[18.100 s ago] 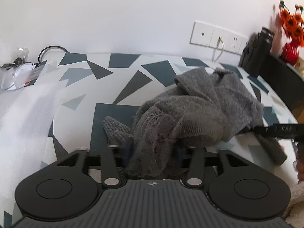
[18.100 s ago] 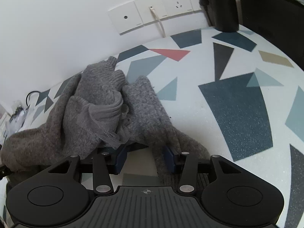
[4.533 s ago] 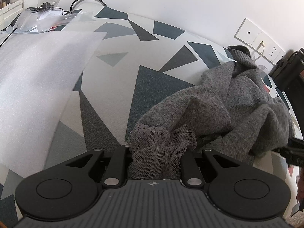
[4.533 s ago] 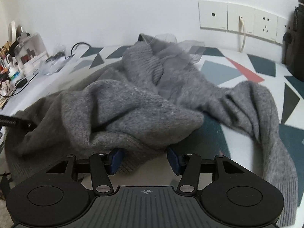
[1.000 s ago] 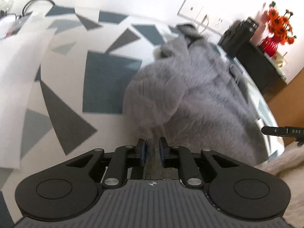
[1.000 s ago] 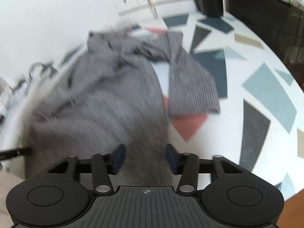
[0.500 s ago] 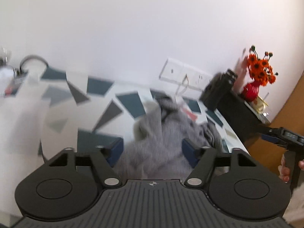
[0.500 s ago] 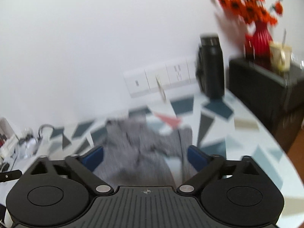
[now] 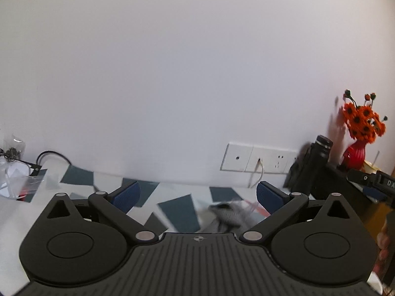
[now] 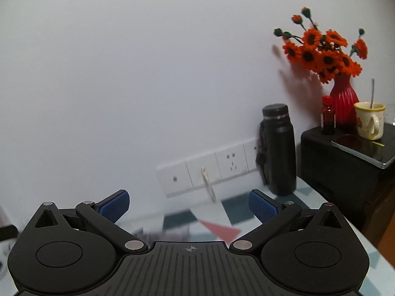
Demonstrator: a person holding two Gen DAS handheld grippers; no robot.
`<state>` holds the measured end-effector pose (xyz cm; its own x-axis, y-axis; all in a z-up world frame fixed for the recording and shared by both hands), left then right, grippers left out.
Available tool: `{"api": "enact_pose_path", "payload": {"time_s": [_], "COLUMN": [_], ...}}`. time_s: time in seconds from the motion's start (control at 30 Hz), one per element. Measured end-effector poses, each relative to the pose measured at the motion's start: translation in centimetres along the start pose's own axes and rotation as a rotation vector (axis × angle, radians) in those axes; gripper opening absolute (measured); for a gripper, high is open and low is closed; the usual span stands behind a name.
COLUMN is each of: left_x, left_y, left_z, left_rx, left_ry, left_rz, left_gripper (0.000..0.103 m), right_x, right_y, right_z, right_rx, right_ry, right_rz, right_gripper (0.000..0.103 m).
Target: Fold clothes
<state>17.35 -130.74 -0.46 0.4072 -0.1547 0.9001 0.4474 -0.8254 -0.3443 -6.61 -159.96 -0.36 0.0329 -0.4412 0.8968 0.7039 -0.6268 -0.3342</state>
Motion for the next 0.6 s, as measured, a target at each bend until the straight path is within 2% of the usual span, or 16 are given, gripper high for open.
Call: {"api": "enact_pose_path", "payload": {"time_s": [0.07,0.17,0.33,0.47,0.6], "left_x": [-1.0,-3.9,-10.2,-14.1,-16.2], "left_y": [1.7,4.7,8.6,9.5,9.3], "left_z": [-1.0,-1.7,-1.2,-1.2,-2.2], "left_rx": [-0.005,-0.035,0.12,0.153,0.161], "left_ry": [0.009,0.021,0.022,-0.03,-0.002], "left_rz": [0.048,0.18,0.398,0.507,0.576], "left_gripper": [0.102,0.102,0.102,0.102,0.102], "right_x": [-0.5,-2.8,-8.9,-13.0,-15.0], "right_y": [1.5,4.2,8.1,9.3,9.2], "right_z": [-0.5,-1.9,-4.7,-4.5,-2.0], "right_rx": [-0.002,-0.001,-0.017,0.048,0.12], "right_ry": [-0.003,-0.036,-0.091,-0.181,-0.296], "right_rz": [0.037,0.14,0.354,0.511,0.565], "right_gripper": [0.102,0.102,0.102,0.102,0.102]}}
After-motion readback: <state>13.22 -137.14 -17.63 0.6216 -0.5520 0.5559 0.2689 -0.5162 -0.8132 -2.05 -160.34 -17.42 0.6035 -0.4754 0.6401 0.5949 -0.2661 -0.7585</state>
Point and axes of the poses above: each gripper's, at about its wrist camera, not at the fingertips, and y roughly the way its jaws point, z to its left, x to its top, the point moved 3 cm from there along y, roughly the way its jaws point, and after that the axes turned 10 degrees about -x, right-handed, at the moved point
